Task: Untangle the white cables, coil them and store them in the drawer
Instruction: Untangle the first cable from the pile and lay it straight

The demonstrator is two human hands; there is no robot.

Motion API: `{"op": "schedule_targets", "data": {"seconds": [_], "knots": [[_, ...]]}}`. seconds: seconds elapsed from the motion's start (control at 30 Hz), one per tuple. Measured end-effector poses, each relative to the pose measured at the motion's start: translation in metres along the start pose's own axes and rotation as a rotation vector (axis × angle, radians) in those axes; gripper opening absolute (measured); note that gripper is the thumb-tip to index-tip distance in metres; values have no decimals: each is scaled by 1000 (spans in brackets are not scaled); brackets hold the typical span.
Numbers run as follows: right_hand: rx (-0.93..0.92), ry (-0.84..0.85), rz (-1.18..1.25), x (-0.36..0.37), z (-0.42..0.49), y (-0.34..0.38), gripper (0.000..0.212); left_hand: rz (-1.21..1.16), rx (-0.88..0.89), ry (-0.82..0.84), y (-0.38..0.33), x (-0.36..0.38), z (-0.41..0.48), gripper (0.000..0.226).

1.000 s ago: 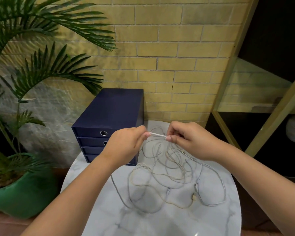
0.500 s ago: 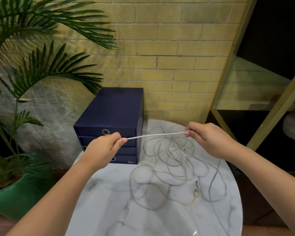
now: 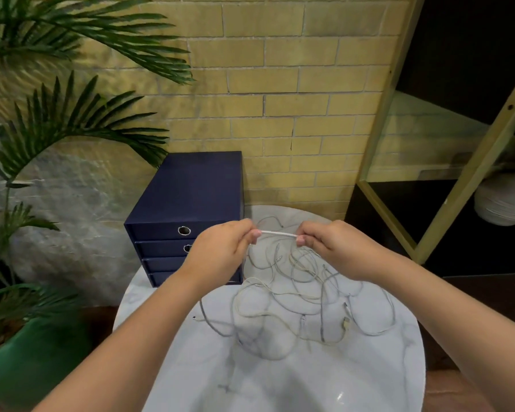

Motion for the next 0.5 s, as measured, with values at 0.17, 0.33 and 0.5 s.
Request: {"op": "schedule_targets", "data": {"seconds": [0.17,0.33,0.5], "knots": [[-7,-18,-108,15,-8,-5,25,70,-40,-32,36,-13,-15,30],[34,-10,-133,21,-17,-19,26,66,-124,-54,67,-21,-30,25],[46,15,-173,26,-17,-29,24,52,-139,-30,78,-18,-39,25]]}}
Point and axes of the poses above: each hand's wrist, its own z-axis towards the middle knuckle, its own x-axis out of the palm, y = z × x, the point moved 10 cm from there along z, towards the middle knuckle, and after that the axes turned 8 degrees about x, right-handed, at the moved point
